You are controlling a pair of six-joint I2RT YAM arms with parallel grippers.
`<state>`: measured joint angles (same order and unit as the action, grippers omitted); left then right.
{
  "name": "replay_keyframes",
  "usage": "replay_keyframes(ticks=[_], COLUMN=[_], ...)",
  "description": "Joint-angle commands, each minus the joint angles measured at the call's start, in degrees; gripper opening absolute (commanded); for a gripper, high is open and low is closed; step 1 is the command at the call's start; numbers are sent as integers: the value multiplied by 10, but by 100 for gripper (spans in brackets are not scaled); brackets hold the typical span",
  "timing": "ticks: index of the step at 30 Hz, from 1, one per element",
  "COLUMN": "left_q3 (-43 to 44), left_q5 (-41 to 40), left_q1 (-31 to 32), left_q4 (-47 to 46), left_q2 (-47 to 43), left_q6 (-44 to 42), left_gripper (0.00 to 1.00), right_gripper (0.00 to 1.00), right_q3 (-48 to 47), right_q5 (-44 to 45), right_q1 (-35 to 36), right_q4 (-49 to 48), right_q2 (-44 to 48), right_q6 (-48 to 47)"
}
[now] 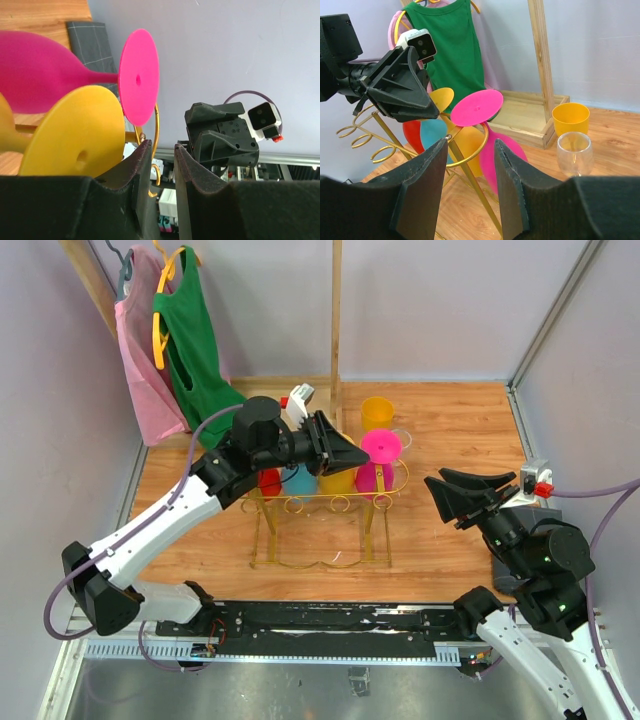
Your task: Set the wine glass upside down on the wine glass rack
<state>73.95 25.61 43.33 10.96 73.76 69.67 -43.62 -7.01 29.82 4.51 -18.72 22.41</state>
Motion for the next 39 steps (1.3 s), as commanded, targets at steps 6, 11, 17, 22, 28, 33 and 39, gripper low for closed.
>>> replay_keyframes(ticks=[6, 11, 17, 22, 28, 33, 39], left_q3=[-24, -24, -9, 26, 34, 23, 8], left_q5=[-14, 1, 14, 4, -56, -71, -81], left_q1=[14, 15, 15, 15, 15, 15, 15], left_q4=[-24, -39, -36, 13, 68, 81, 87], left_q2=[-65, -90, -106, -115, -150, -179, -200], left_q6=[3, -12, -75, -173, -257, -283, -301], left_gripper=[29, 30, 30, 29, 31, 31, 32], right_gripper=[45, 46, 48, 55, 54, 53, 52], right_q3=[4, -19, -82, -152, -277, -367, -495], right_q5=[12, 52, 186, 217, 237, 188, 76], right_q1=[-6, -6, -6, -6, -14, -78, -158], right_q4=[-17, 21, 89, 138, 189, 189, 245], right_q2=[2, -6, -59, -174, -338, -438, -601], right_q6=[1, -24, -66, -82, -97, -88, -67])
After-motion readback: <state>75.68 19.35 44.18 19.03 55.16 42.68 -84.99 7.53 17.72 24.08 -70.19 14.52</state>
